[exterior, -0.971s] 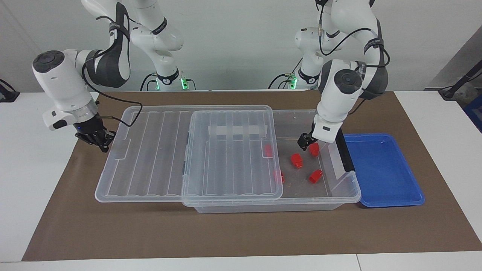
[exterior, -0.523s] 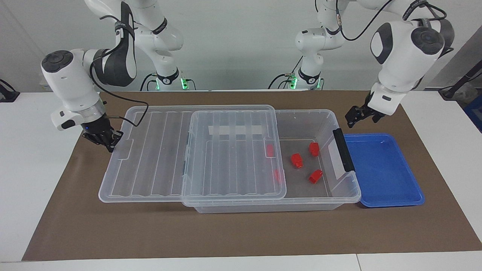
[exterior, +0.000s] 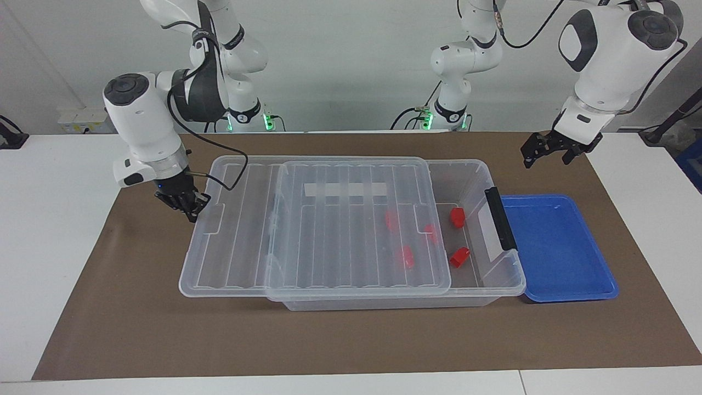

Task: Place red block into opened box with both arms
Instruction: 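Slide the clear lid back toward the blue tray with the right gripper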

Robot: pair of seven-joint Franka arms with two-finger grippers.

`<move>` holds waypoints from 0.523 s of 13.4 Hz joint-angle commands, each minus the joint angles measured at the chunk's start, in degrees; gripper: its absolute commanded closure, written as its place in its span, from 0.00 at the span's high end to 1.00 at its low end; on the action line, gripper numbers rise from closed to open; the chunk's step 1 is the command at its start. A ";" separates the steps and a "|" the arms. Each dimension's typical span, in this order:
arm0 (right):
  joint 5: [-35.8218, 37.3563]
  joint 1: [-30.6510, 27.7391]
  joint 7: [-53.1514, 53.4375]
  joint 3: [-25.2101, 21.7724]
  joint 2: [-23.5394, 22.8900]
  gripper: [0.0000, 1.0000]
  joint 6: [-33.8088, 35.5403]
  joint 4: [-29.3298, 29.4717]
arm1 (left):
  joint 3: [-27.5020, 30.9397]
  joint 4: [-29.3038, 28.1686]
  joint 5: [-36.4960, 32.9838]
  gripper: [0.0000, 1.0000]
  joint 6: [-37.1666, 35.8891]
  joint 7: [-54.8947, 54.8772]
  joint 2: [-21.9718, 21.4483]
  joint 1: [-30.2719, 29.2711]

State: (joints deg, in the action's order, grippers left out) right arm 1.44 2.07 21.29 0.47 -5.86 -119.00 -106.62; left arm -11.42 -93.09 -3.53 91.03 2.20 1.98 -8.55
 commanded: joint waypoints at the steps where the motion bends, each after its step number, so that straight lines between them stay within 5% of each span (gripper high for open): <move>1: -1.00 1.52 1.65 0.23 1.47 0.00 0.16 -1.48 | 0.26 -2.36 -0.34 1.00 0.11 -0.79 -2.77 0.38; 7: -1.00 8.02 1.03 0.41 1.64 0.00 0.34 -2.27 | 0.00 -2.27 -0.08 1.00 -0.77 -0.53 -3.56 0.81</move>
State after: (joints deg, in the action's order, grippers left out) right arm 1.42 8.98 22.07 0.59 -5.82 -118.90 -106.85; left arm -11.37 -93.40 -3.51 90.08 2.07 0.35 -8.54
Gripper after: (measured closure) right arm 0.991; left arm 0.000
